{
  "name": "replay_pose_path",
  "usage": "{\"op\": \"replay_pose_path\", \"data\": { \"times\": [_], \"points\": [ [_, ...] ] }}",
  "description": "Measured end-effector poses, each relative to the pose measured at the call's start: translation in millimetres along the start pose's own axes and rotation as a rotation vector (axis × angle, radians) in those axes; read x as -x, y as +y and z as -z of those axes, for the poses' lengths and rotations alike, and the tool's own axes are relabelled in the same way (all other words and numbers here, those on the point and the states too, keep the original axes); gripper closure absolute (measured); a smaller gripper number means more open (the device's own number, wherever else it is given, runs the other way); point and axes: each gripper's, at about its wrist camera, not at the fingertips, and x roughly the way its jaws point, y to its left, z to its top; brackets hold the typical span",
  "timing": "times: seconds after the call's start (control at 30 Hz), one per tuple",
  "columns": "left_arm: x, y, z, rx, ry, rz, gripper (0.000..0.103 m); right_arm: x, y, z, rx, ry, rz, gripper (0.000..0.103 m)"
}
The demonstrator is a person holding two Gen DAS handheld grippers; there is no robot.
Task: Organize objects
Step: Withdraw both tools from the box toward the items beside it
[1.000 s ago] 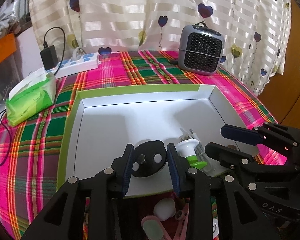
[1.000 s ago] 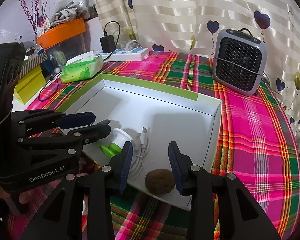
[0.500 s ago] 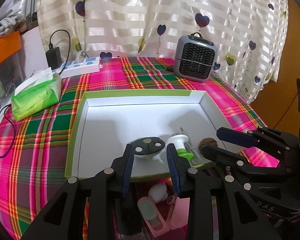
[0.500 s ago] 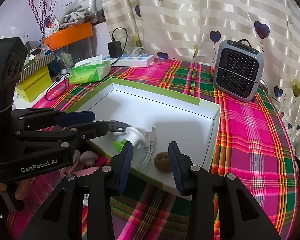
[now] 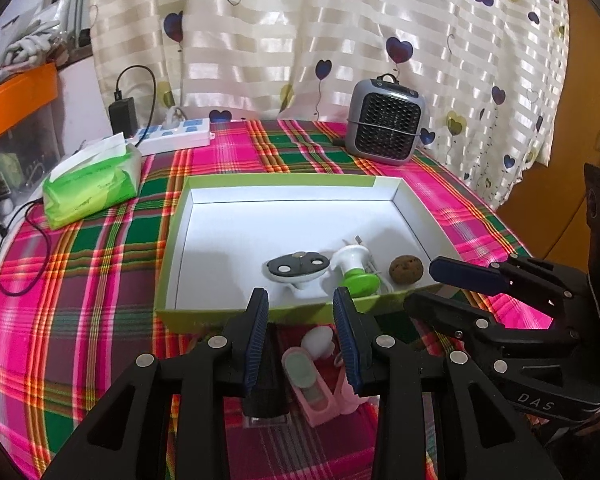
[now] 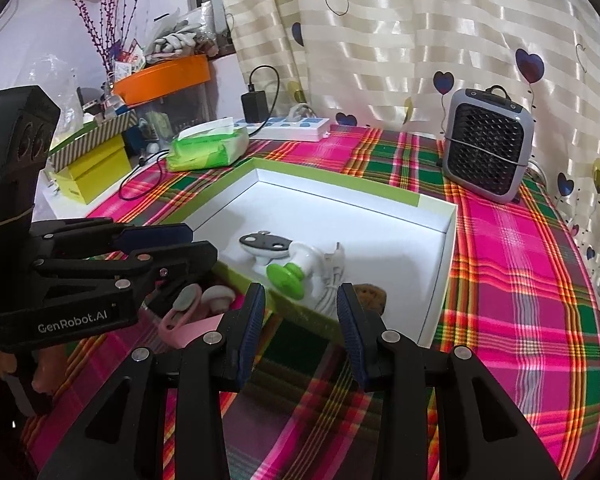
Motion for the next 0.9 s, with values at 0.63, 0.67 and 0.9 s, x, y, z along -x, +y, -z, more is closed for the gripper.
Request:
{"op": "replay_pose_path", "data": {
  "times": [0.63, 0.67, 0.9],
  "points": [
    [8.0, 10.6, 17.9, -0.006, 0.005, 0.01, 0.071, -2.0, 13.9, 9.6, 0.049, 0.03, -0.121, 0.064],
    [8.4, 12.1, 17.5, -0.003, 0.004, 0.01, 0.071, -2.7, 15.0, 10.2, 0.053, 0.035, -0.128, 0.064],
    [9.1, 23.4, 17.8, 0.02, 0.004, -0.009, 0.071, -5.0, 24.0, 14.5, 0.088, 0.062, -0.17, 0.064]
  ]
}}
